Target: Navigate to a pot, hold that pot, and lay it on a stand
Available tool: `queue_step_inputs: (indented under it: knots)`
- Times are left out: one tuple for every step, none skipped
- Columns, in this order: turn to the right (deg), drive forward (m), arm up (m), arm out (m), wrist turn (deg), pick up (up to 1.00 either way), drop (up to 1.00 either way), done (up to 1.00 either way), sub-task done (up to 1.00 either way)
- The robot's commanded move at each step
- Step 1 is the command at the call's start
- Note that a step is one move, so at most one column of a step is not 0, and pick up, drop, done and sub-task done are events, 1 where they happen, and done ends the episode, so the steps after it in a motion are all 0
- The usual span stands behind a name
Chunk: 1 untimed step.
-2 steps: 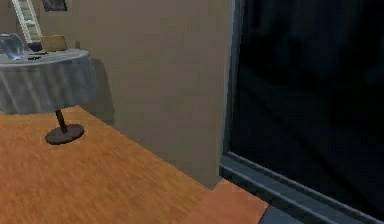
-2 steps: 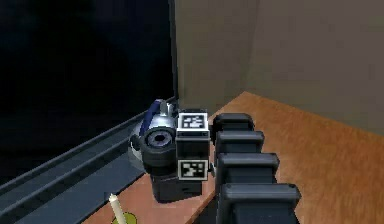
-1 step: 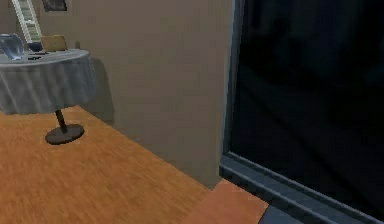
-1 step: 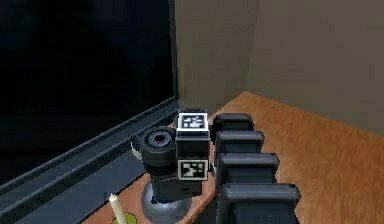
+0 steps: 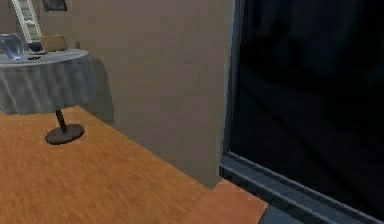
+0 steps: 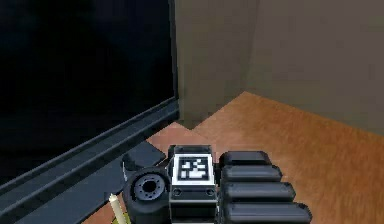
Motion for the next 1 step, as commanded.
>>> queue_step_inputs:
  knots:
    - [0.0, 0.0, 0.0, 0.0, 0.0, 0.0, 0.0, 1.0, 0.0]
